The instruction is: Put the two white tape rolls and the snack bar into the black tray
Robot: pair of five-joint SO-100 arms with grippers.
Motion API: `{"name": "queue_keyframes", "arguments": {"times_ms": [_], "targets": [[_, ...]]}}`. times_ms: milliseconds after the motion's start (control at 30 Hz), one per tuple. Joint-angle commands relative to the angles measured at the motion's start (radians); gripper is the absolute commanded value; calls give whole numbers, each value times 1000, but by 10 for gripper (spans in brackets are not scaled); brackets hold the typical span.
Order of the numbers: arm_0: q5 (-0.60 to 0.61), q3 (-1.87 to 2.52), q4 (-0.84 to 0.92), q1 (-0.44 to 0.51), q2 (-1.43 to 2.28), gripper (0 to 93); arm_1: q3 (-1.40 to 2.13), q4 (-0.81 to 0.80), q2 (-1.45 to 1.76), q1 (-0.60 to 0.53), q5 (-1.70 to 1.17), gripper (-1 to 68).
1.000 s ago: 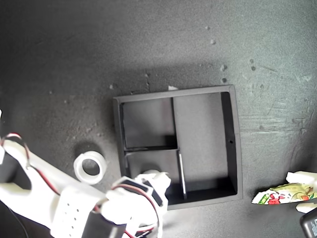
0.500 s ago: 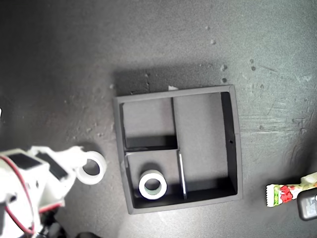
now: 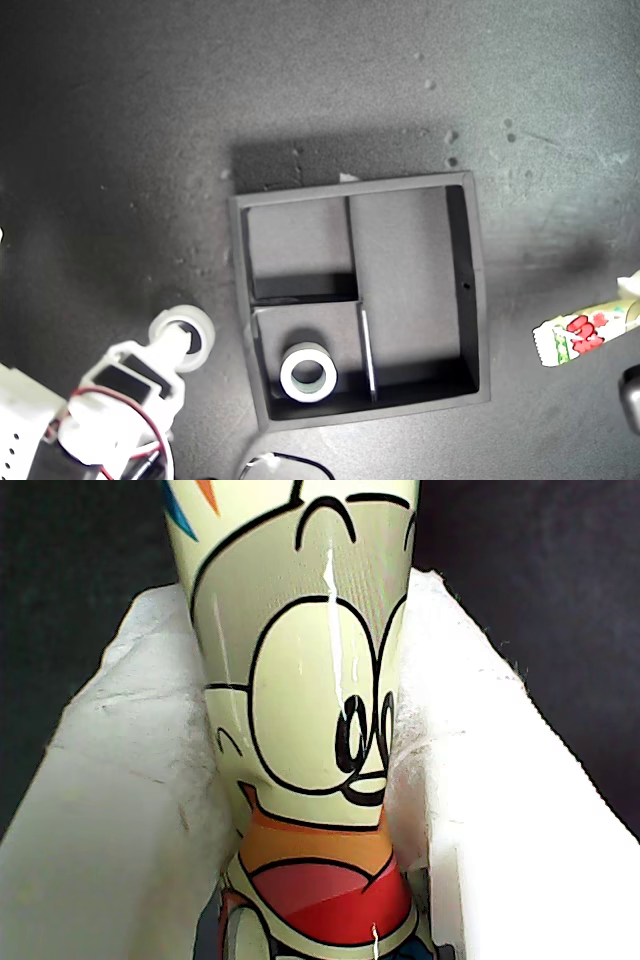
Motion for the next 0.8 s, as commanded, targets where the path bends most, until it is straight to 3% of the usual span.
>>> {"name": "queue_keyframes", "arguments": {"times_ms": [0, 167, 267, 433, 767], "targets": [[-37, 63, -51, 9, 57, 168, -26, 9, 34, 26, 405, -6], [-71, 204, -161, 29, 77, 165, 87, -11, 81, -6, 839, -4], [-72, 278, -249, 40, 92, 160, 121, -11, 89, -18, 954, -4], [-55, 282, -314, 61, 89, 150, 140, 21, 87, -5, 980, -5], [-44, 299, -374, 74, 80, 144, 190, -74, 87, 54, 793, -6]]}}
